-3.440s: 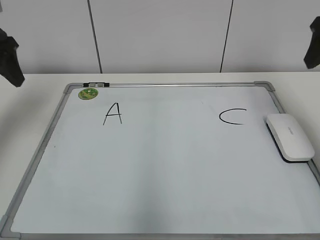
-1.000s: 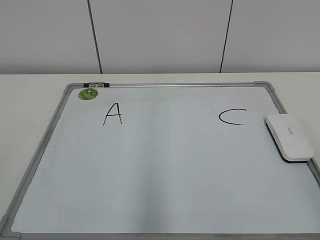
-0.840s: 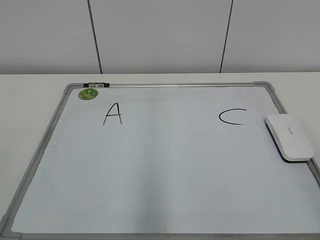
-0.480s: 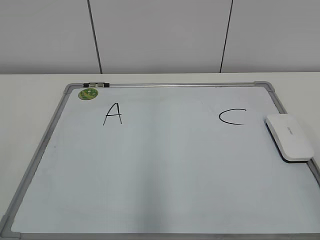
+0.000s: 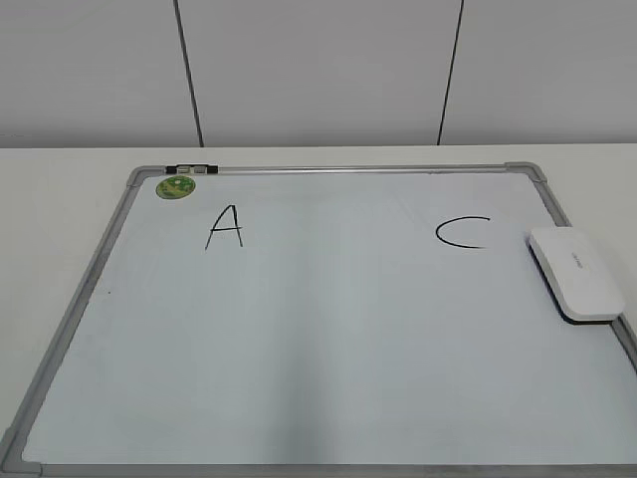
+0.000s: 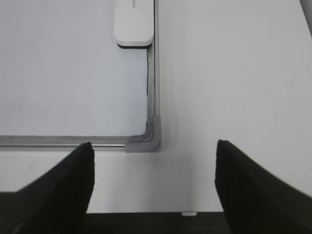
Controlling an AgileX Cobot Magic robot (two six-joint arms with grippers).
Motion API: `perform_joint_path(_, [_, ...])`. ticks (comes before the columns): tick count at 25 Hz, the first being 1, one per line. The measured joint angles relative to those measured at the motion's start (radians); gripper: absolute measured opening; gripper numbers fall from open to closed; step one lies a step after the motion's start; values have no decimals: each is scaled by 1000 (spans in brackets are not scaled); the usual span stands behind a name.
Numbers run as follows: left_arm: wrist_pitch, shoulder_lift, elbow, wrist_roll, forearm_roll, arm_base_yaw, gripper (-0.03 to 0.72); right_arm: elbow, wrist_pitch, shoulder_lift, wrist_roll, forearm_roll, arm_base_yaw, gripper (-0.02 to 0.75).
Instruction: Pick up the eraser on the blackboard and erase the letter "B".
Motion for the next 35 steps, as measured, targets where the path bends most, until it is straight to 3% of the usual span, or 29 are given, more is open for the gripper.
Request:
perform_joint_path(8, [0,-186,0,0,0,1,417,0,0,-196,0,0,-10,591])
perform_joint_path(35, [6,-192,2,0,-2,2,370,0,2,-207,0,-5,-10,591])
